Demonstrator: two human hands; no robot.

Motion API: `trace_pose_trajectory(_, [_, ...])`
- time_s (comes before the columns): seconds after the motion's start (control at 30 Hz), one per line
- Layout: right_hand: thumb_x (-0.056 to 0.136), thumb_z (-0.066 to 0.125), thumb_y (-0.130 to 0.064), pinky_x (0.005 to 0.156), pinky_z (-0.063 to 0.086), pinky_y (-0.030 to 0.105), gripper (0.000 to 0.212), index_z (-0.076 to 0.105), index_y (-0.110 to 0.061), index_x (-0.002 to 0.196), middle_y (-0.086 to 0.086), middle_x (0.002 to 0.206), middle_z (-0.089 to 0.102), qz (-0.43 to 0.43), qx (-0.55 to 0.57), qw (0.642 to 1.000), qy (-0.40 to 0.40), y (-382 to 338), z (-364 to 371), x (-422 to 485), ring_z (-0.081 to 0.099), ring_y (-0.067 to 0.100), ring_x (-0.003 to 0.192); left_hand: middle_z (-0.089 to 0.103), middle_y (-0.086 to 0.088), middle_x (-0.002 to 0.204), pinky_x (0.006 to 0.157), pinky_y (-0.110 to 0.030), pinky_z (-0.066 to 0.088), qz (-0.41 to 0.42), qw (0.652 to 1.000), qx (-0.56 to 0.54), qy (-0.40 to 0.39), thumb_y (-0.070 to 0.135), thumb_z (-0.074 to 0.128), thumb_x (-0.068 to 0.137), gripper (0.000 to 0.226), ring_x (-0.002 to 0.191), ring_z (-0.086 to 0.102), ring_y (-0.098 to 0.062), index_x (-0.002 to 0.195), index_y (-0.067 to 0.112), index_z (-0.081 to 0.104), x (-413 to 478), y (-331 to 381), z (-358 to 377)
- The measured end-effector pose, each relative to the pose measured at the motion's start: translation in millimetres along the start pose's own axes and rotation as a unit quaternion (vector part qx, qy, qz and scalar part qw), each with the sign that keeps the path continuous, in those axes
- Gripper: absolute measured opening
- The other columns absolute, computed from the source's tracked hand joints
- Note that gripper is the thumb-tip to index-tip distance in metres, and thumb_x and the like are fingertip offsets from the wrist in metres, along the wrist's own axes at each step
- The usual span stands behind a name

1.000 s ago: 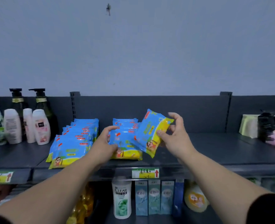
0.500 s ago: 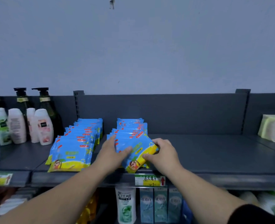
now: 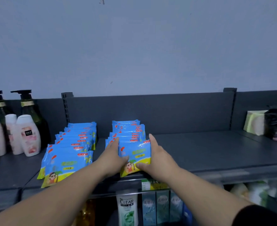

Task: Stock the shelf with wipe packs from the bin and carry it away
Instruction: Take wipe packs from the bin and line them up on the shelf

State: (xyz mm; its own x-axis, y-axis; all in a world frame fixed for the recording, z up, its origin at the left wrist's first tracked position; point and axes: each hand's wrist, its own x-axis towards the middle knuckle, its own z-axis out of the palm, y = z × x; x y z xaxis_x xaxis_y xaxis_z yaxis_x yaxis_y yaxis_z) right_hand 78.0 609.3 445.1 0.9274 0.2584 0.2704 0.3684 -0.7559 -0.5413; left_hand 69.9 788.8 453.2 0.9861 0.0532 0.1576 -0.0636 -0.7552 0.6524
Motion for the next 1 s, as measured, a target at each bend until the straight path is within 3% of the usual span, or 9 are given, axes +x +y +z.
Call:
trace_pose_trajectory(0.07, [0.074,0.073,-0.048,0.091,0.046,0.033,0.105,0.002,-0.029,0.149,0.003,0.132,0.041,0.016,-0.018,1.0,-0.001,-5,6,-2,0.053,0.025,0.116,0.039,0.002,0.144,0.098,-0.018,0.034,-0.002,1.0,0.006,0.001,0.03,0.064,0.087,0.072,0.118,0.046,-0.009,0.146,0.02,0.024,2,-4,1])
trace_pose_trajectory(0.13, [0.067,0.078,-0.051,0.091,0.047,0.036,0.097,0.021,-0.021,0.14,0.0,0.13,0.036,0.009,-0.053,0.998,0.016,-10,9,-1,0.053,0.024,0.112,0.033,-0.001,0.15,0.108,-0.027,0.035,0.0,1.0,0.018,-0.007,0.041,0.07,0.08,0.089,0.128,0.044,-0.012,0.149,0.017,0.019,4,-7,4])
trace_pose_trajectory(0.2, [0.063,0.082,-0.047,0.088,0.048,0.036,0.09,0.03,-0.018,0.131,-0.002,0.131,0.033,-0.002,-0.057,0.998,0.021,-15,9,0,0.054,0.024,0.109,0.019,-0.005,0.155,0.112,-0.027,0.028,-0.005,0.999,0.049,-0.015,0.042,0.072,0.079,0.1,0.136,0.035,-0.015,0.152,0.017,0.009,1,-6,5])
trace_pose_trajectory(0.33, [0.068,0.082,-0.04,0.099,0.043,0.032,0.096,0.026,-0.022,0.143,-0.003,0.156,0.011,-0.007,-0.029,0.999,-0.015,-16,15,0,0.047,0.022,0.128,0.015,-0.006,0.155,0.109,-0.025,0.029,0.001,0.998,0.053,-0.016,0.037,0.075,0.077,0.104,0.135,0.035,-0.015,0.153,0.017,0.006,1,-8,7])
trace_pose_trajectory(0.57, [0.086,0.068,-0.035,0.108,0.033,0.028,0.087,0.013,-0.019,0.152,-0.008,0.16,-0.004,-0.01,-0.031,0.999,-0.034,-19,14,-1,0.032,0.017,0.139,0.03,-0.008,0.144,0.104,-0.028,0.036,0.015,0.997,0.073,-0.005,0.036,0.072,0.081,0.081,0.127,0.042,-0.021,0.144,0.019,0.025,1,-6,6])
trace_pose_trajectory(0.73, [0.088,0.064,-0.034,0.108,0.036,0.032,0.08,0.017,-0.023,0.152,-0.01,0.161,0.0,0.008,-0.062,0.998,0.021,-15,15,-9,0.032,0.015,0.14,-0.002,-0.012,0.159,0.113,-0.028,0.02,0.041,0.996,0.08,-0.006,0.034,0.065,0.087,0.089,0.147,0.008,-0.021,0.152,0.017,0.006,-3,-2,14])
trace_pose_trajectory(0.87, [0.088,0.062,-0.039,0.113,0.026,0.027,0.077,0.019,-0.029,0.151,-0.007,0.161,0.008,0.01,-0.072,0.996,0.059,-4,5,-25,0.023,0.012,0.144,-0.015,-0.006,0.159,0.117,-0.032,0.016,0.046,0.996,0.075,0.03,0.042,0.061,0.088,0.087,0.147,0.005,-0.024,0.152,0.021,0.006,-13,0,19])
trace_pose_trajectory(1.0, [0.093,0.051,-0.048,0.118,0.017,0.036,0.071,0.017,-0.028,0.152,-0.006,0.161,0.007,0.04,-0.106,0.988,0.102,12,-10,-49,0.013,0.013,0.146,-0.017,-0.006,0.158,0.12,-0.039,0.004,0.074,0.983,0.147,0.077,0.052,0.046,0.093,0.079,0.146,-0.01,-0.029,0.152,0.025,0.001,-31,18,28])
